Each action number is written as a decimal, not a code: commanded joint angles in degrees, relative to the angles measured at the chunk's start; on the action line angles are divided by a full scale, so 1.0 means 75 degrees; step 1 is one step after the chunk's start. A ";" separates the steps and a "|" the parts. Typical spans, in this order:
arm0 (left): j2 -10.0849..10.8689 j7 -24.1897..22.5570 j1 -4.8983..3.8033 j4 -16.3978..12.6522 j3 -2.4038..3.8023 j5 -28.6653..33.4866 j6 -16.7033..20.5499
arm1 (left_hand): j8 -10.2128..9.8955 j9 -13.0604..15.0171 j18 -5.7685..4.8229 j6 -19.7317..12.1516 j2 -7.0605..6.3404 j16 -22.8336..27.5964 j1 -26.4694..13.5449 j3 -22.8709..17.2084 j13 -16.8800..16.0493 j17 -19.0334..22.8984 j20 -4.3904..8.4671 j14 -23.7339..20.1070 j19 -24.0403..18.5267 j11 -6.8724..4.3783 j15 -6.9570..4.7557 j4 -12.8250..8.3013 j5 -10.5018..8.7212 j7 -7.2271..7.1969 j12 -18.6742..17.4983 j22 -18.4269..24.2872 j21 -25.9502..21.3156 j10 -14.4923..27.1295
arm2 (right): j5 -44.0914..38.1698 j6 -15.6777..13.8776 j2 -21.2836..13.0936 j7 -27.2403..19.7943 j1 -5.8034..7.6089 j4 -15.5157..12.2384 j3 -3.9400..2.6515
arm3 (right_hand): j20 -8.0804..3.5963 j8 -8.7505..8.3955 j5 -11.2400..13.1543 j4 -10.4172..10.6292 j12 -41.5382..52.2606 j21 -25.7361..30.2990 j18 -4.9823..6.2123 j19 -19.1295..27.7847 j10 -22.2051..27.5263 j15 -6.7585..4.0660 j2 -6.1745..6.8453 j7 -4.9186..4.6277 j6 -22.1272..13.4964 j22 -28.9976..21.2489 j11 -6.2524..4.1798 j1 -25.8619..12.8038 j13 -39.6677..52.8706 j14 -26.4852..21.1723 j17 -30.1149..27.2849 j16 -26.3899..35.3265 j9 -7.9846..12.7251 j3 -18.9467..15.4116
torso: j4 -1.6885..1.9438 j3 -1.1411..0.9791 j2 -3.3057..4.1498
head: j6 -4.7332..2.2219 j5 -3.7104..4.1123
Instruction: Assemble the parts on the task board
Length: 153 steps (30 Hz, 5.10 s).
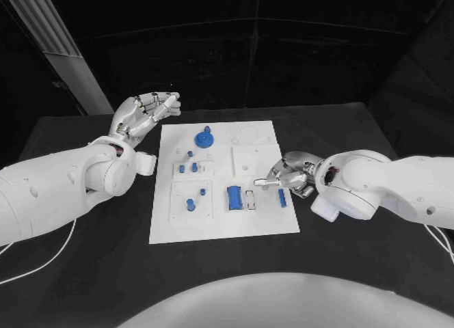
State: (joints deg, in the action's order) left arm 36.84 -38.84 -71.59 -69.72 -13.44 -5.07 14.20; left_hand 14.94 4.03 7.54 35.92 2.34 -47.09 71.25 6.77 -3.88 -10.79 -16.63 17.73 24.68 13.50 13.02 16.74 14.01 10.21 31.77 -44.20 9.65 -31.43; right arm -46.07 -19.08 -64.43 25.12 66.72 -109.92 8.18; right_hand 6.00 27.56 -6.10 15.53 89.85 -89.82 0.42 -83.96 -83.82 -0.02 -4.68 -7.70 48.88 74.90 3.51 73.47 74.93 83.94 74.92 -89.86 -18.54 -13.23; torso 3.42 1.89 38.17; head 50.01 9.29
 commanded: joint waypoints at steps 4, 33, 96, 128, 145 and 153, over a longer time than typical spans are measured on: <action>-0.0044 -0.0904 -0.0007 0.0028 0.0005 0.0014 -0.0100 | 0.0052 -0.0011 -0.0141 -0.0028 0.0095 -0.0035 0.0005 0.0035 0.0010 0.0014 0.0001 -0.0049 -0.0015 0.0010 0.0018 -0.0003 0.0031 0.0723 0.0037 0.0007 -0.0049 0.0044 | -0.1559 0.0204 -0.0450 0.0324 0.0035 -0.0166 0.0006 | 0.0094 0.0368 -0.0755 0.0074 0.0019 -0.0025 -0.0056 -0.0805 -0.0824 0.0064 -0.0025 -0.0030 -0.0297 0.2013 0.0082 0.0082 0.2009 0.0809 0.2011 -0.0019 -0.0219 -0.0107 | -0.0012 0.0000 0.0003 | -0.0001 0.0119; 0.0010 -0.0919 0.0032 -0.0010 0.0005 0.0014 -0.0096 | 0.0060 -0.0011 -0.0141 -0.0035 0.0100 -0.0049 0.0013 0.0042 0.0010 0.0025 0.0001 -0.0043 -0.0016 0.0010 0.0018 -0.0004 0.0036 0.0724 0.0046 0.0009 -0.0052 0.0048 | -0.3398 0.1489 -0.0001 0.1798 -0.0184 0.0347 0.0021 | 0.0037 0.1088 -0.1081 0.0112 0.0019 -0.0025 -0.0056 -0.0805 -0.0824 -0.0006 -0.0229 0.0086 -0.0415 0.2013 -0.0018 -0.0251 0.2009 0.0809 0.2011 -0.0019 -0.0615 -0.0306 | 0.0014 -0.0006 0.0017 | -0.0001 0.0247; 0.0023 -0.0890 0.0040 0.0003 0.0005 0.0014 -0.0127 | 0.0085 -0.0011 -0.0144 -0.0055 0.0130 -0.0079 0.0033 0.0058 0.0010 0.0059 0.0001 -0.0048 -0.0021 0.0011 0.0018 -0.0003 0.0055 0.0725 0.0071 0.0015 -0.0061 0.0059 | -0.1774 0.0140 0.0236 0.0158 -0.0282 0.0367 0.0024 | 0.0114 -0.1308 -0.1310 -0.1590 0.0019 -0.0025 -0.0056 -0.0805 -0.0824 0.0105 -0.0044 0.0028 0.0879 0.2013 0.0035 0.1525 0.2009 0.0809 0.2011 -0.0019 0.1006 0.2229 | 0.0015 -0.0004 0.0009 | -0.0001 0.0214; 0.0013 -0.0851 0.0042 0.0006 0.0005 0.0014 -0.0115 | 0.0102 -0.0010 -0.0144 -0.0060 0.0141 -0.0095 0.0040 0.0071 0.0007 0.0078 0.0001 -0.0050 -0.0023 0.0009 0.0018 -0.0002 0.0059 0.0724 0.0096 0.0017 -0.0065 0.0046 | 0.1812 0.0773 0.0428 -0.0030 -0.0279 0.0630 0.0023 | 0.0128 -0.1592 -0.1332 -0.1507 0.0019 -0.0025 -0.0056 -0.0805 -0.0824 0.0104 0.0053 0.0025 0.1077 0.2013 0.0038 0.1240 0.2009 0.0809 0.2011 -0.0019 0.1134 0.2317 | 0.0013 -0.0001 0.0011 | -0.0001 0.0177; -0.0008 -0.0836 0.0042 0.0007 0.0005 0.0014 -0.0129 | 0.0117 -0.0009 -0.0144 -0.0065 0.0149 -0.0109 0.0046 0.0085 0.0006 0.0096 0.0001 -0.0053 -0.0024 0.0007 0.0018 -0.0003 0.0061 0.0722 0.0116 0.0020 -0.0068 0.0037 | 0.1997 0.0759 0.0856 0.0424 -0.0279 0.0896 0.0023 | 0.0129 -0.1681 -0.1291 -0.1437 0.0019 -0.0025 -0.0056 -0.0805 -0.0824 0.0104 0.0052 0.0024 0.1113 0.2013 0.0040 0.1116 0.2009 0.0809 0.2011 -0.0019 0.1170 0.2319 | 0.0006 -0.0005 0.0008 | -0.0001 0.0184; -0.0007 -0.0831 0.0042 0.0007 0.0005 0.0014 -0.0130 | 0.0117 -0.0009 -0.0144 -0.0065 0.0149 -0.0109 0.0046 0.0085 0.0006 0.0096 0.0001 -0.0053 -0.0024 0.0007 0.0018 -0.0003 0.0061 0.0722 0.0116 0.0020 -0.0068 0.0037 | 0.1999 0.0501 0.0898 0.0305 -0.0279 0.0913 0.0023 | 0.0129 -0.1692 -0.1283 -0.1413 0.0019 -0.0025 -0.0056 -0.0805 -0.0824 0.0102 0.0049 0.0039 0.1167 0.2013 0.0031 0.1076 0.2009 0.0809 0.2011 -0.0019 0.1172 0.2322 | 0.0006 -0.0005 0.0008 | -0.0001 0.0188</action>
State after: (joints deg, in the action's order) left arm 36.85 -38.84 -71.19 -69.64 -13.44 -5.07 13.81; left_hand 15.61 4.03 7.54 35.93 2.79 -47.71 71.70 7.08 -3.88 -10.11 -16.63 17.73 24.68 13.51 13.02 16.75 14.20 10.22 32.43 -44.10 9.42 -31.43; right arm -31.67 -14.12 -57.75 27.79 64.55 -103.03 8.37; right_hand 6.44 15.23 -16.00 4.61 90.19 -89.82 0.42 -83.94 -83.93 0.30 -4.31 -7.42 57.18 74.90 3.37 82.09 74.96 84.05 74.90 -89.86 -9.65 4.20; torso 3.47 1.84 38.25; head 49.99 10.69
